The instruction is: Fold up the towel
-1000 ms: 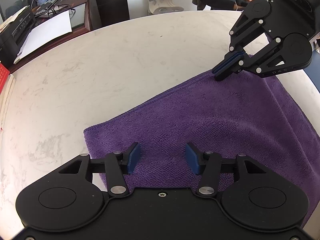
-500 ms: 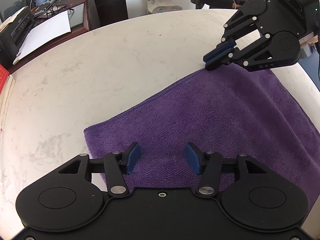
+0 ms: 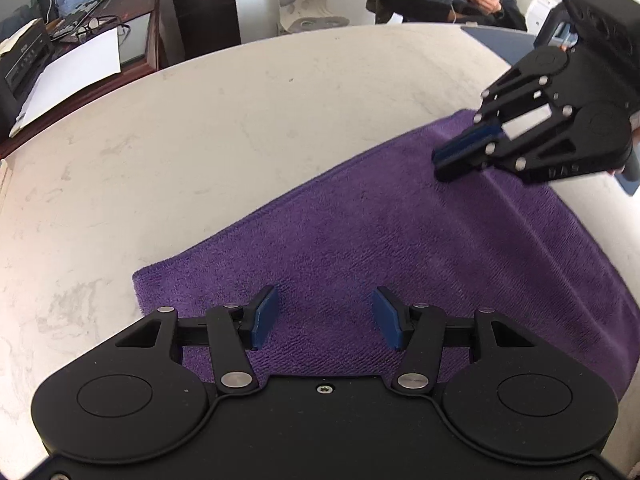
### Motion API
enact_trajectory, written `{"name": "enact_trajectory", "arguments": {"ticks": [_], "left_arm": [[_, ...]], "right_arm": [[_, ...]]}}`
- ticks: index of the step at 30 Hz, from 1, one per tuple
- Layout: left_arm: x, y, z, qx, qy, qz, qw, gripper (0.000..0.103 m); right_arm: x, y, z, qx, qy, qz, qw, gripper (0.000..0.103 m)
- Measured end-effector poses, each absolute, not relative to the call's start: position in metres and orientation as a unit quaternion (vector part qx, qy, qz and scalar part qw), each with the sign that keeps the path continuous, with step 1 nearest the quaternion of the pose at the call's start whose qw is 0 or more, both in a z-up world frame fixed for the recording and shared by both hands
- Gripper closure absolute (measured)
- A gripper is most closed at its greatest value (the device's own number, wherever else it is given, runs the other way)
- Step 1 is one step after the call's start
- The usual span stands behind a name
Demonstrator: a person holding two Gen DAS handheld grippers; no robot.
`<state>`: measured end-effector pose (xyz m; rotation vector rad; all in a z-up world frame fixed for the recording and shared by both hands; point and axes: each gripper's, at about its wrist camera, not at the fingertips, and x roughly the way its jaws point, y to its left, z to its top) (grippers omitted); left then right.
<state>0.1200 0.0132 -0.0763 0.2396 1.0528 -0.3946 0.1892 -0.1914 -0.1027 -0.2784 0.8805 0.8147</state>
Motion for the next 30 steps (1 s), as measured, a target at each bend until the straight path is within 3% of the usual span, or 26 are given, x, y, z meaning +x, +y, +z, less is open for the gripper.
{"name": "enact_trajectory", "arguments": {"ticks": [5, 12, 20, 30], "left_arm": [[0.113, 0.021, -0.068, 0.11, 0.5, -0.156, 0.844, 0.051], [0.071, -0.002, -0.042, 0.092, 0.484, -0.193, 0.849, 0.051], [0.027, -0.01, -0.07, 0.09, 0.52, -0.182, 0.83, 0.051], [0.019, -0.005, -0.075, 0.105, 0.515, -0.162, 0.835, 0.049]], "right_arm": [[0.178, -0.223, -0.087, -0.097, 0.418, 0.282, 0.858, 0.093], [0.072, -0.208, -0.07, -0.092, 0.417, 0.321, 0.845, 0.094], [-0.004, -0.223, -0.078, -0.051, 0.462, 0.248, 0.85, 0.093], [-0.031, -0.249, -0.094, -0.035, 0.481, 0.174, 0.859, 0.093]]}}
